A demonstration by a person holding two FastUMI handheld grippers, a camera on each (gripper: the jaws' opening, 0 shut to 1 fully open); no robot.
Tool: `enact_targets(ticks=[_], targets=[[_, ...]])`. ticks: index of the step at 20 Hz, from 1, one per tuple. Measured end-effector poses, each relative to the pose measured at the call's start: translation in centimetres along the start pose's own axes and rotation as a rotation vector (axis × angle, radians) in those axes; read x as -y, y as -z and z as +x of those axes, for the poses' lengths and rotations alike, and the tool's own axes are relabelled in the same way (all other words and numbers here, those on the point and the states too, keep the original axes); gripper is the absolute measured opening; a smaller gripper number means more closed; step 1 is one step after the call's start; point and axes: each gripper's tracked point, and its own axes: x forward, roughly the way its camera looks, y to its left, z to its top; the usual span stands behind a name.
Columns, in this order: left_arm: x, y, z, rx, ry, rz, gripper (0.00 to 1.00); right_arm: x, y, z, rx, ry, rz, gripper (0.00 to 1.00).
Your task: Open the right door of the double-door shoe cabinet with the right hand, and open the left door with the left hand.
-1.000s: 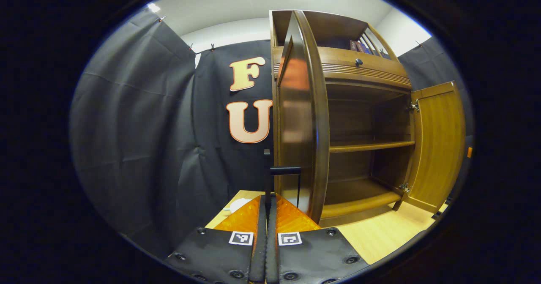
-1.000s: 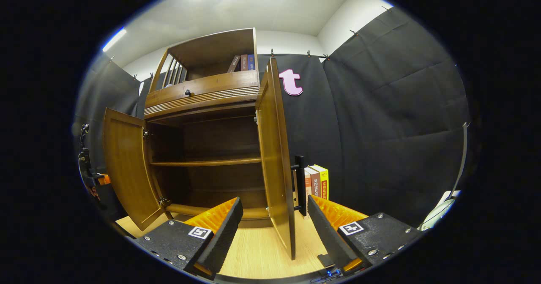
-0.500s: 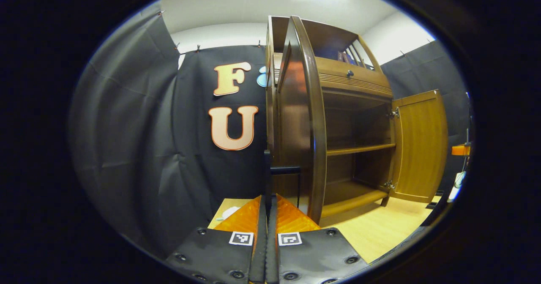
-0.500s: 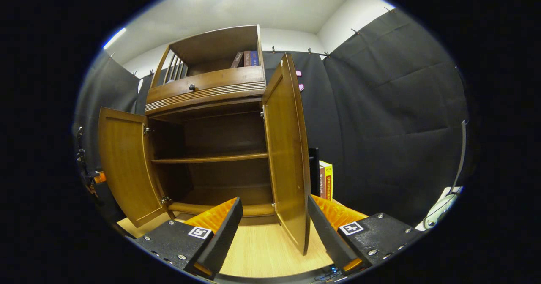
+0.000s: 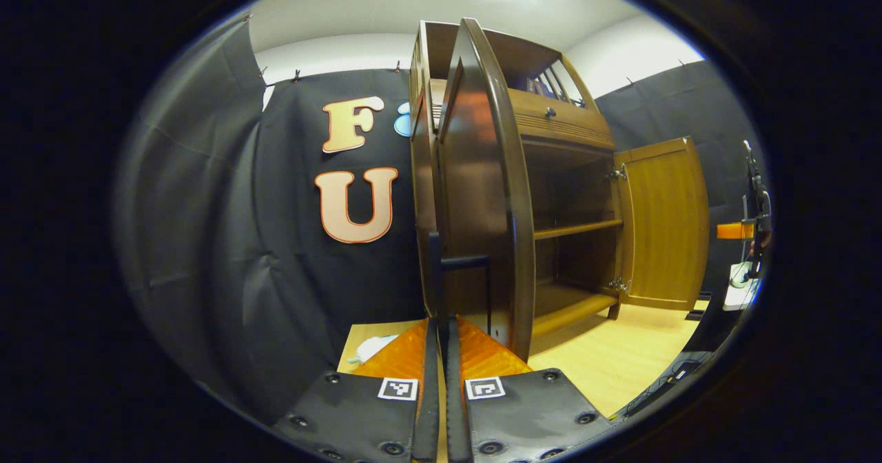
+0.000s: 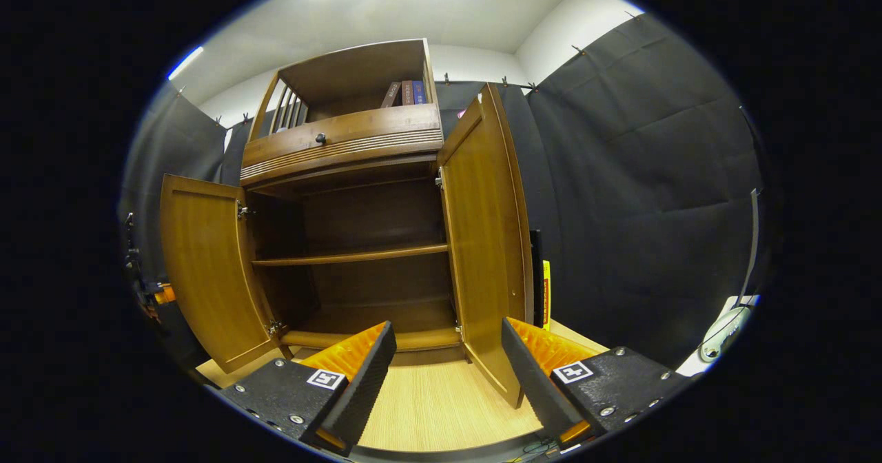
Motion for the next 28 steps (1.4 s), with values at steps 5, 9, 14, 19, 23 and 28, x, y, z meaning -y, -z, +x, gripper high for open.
enact_targets(ticks=[5, 9, 14, 19, 23, 28], targets=[[-0.1, 3.0, -5.2, -0.076, -0.106, -0.016, 0.11, 0.5, -0.1, 0.6, 0.004, -0.013, -0.002, 0.94], [1.5, 0.5, -9.1, -0.063, -0.226, -0.044, 0.12, 2.0, -1.3, 1.7, 0.027, 0.001, -0.012, 0.94], [8.9, -4.8, -7.3, 0.056, -0.322, -0.129, 0.12, 3.1, -1.3, 2.3, 0.032, -0.004, -0.028, 1.0], [16.5, -6.7, -4.0, 0.133, -0.301, -0.102, 0.38, 4.1, -0.9, 1.6, 0.004, -0.056, -0.063, 0.86], [18.6, -6.2, -2.6, 0.12, -0.312, -0.076, 0.65, 4.1, -0.9, 1.5, 0.003, -0.092, -0.043, 0.88], [19.0, -5.3, -2.2, 0.118, -0.343, -0.089, 0.73, 4.3, -0.7, 1.3, -0.008, -0.118, -0.028, 0.94]])
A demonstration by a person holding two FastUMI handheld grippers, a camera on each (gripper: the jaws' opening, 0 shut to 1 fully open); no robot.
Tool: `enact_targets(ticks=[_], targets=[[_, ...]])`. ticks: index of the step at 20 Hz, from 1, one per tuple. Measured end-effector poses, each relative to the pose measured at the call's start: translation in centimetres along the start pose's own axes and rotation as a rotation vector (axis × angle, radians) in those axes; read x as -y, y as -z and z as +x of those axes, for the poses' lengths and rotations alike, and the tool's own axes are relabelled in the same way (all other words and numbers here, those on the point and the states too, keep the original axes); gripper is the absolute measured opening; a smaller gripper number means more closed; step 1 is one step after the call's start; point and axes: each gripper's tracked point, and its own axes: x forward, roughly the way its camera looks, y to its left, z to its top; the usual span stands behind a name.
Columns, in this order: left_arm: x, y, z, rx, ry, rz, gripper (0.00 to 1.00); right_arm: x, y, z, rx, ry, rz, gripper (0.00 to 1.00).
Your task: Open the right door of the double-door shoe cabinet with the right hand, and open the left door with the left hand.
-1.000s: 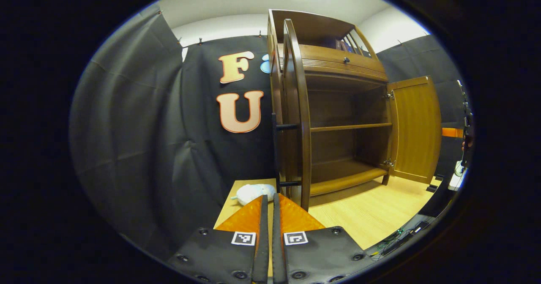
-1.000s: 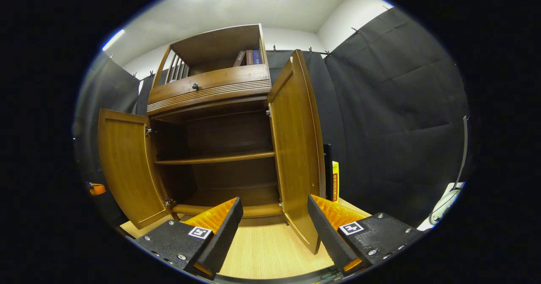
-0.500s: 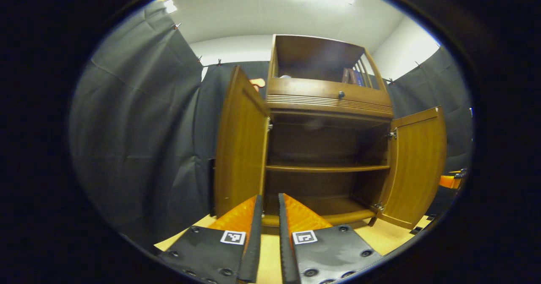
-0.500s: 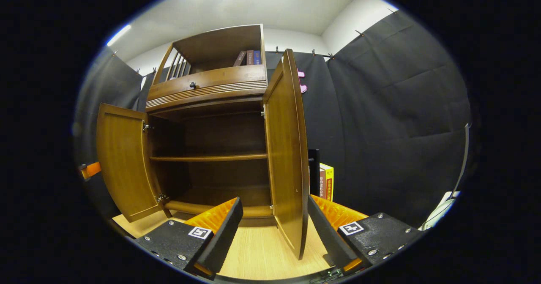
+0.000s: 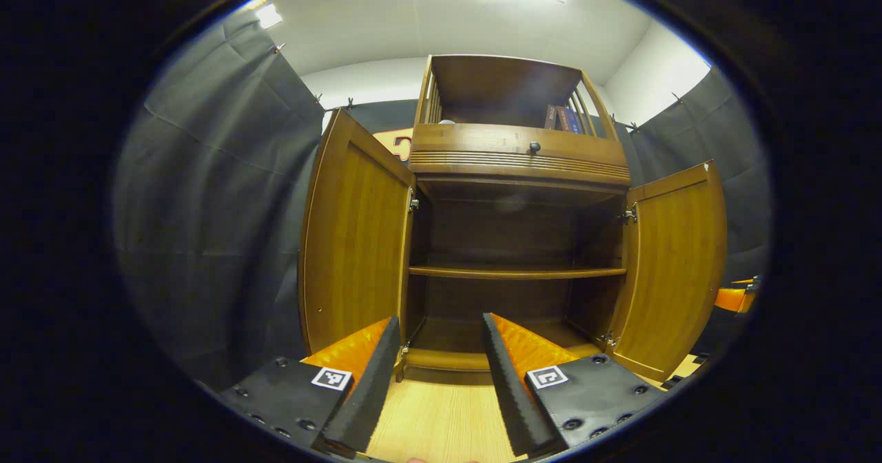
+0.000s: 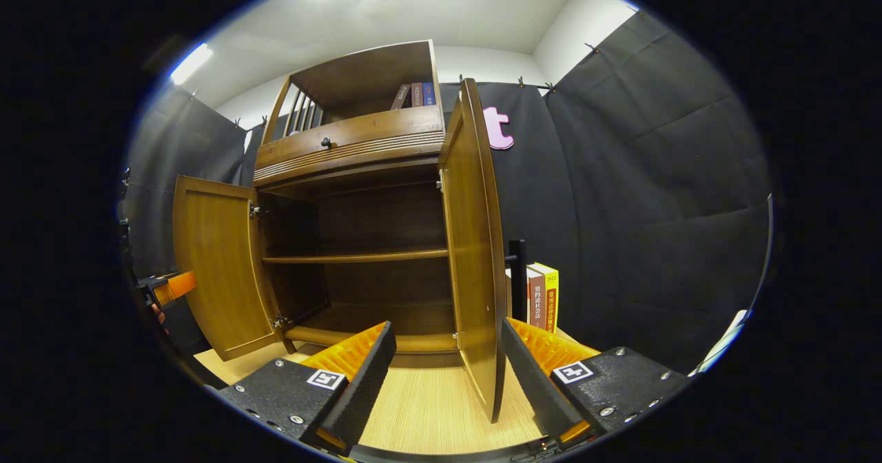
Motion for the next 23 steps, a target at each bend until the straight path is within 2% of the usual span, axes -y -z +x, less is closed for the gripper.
enact_targets(ticks=[2, 3, 5, 6, 7, 9, 10, 12, 13, 15, 17, 18, 22, 23], targets=[[-0.5, 0.4, -0.2, 0.007, -0.024, 0.001, 0.8, 0.4, 0.2, 0.0, -0.011, -0.006, -0.005, 0.93], [-0.5, 0.8, -0.5, 0.003, -0.035, -0.004, 0.88, 0.5, 0.4, -0.1, -0.02, -0.009, -0.006, 0.94], [-1.1, 1.6, -0.8, -0.017, -0.07, -0.012, 0.89, 0.8, 0.4, -0.1, -0.027, -0.01, -0.011, 0.94], [-1.3, 1.8, -1.0, -0.025, -0.085, -0.017, 0.94, 0.9, 0.2, 0.0, -0.025, -0.008, -0.013, 0.94], [-1.5, 1.9, -1.2, -0.03, -0.095, -0.021, 0.93, 0.9, 0.2, 0.2, -0.025, -0.01, -0.009, 0.94], [-1.6, 1.8, -1.2, -0.032, -0.102, -0.018, 0.93, 0.6, -0.1, 0.5, -0.021, -0.015, -0.001, 0.98], [-1.6, 1.5, -1.2, -0.028, -0.101, -0.012, 0.96, 0.5, -0.1, 0.6, -0.02, -0.015, 0.001, 0.94], [-1.4, 1.4, -1.2, -0.025, -0.088, 0.0, 1.0, 0.3, 0.0, 0.7, -0.016, -0.019, 0.002, 0.94], [-1.2, 1.4, -1.1, -0.023, -0.085, 0.006, 1.0, 0.2, 0.0, 0.7, -0.012, -0.019, -0.002, 1.0], [-1.1, 1.1, -0.9, -0.014, -0.077, 0.014, 0.96, 0.1, -0.3, 0.9, -0.006, -0.013, -0.01, 1.0], [-0.9, 0.9, -0.6, -0.002, -0.073, 0.013, 1.0, -0.2, -0.2, 0.9, -0.005, -0.014, -0.007, 1.0], [-0.7, 0.7, -0.4, 0.005, -0.07, 0.008, 0.96, -0.3, -0.4, 1.1, 0.0, -0.013, -0.011, 1.0], [0.4, 0.9, 1.0, 0.004, -0.035, 0.005, 0.96, -1.0, -1.3, 1.9, 0.031, -0.01, -0.028, 1.0], [0.9, 0.9, 1.4, -0.001, -0.021, 0.005, 0.96, -1.2, -1.6, 2.1, 0.04, -0.014, -0.016, 0.94]])
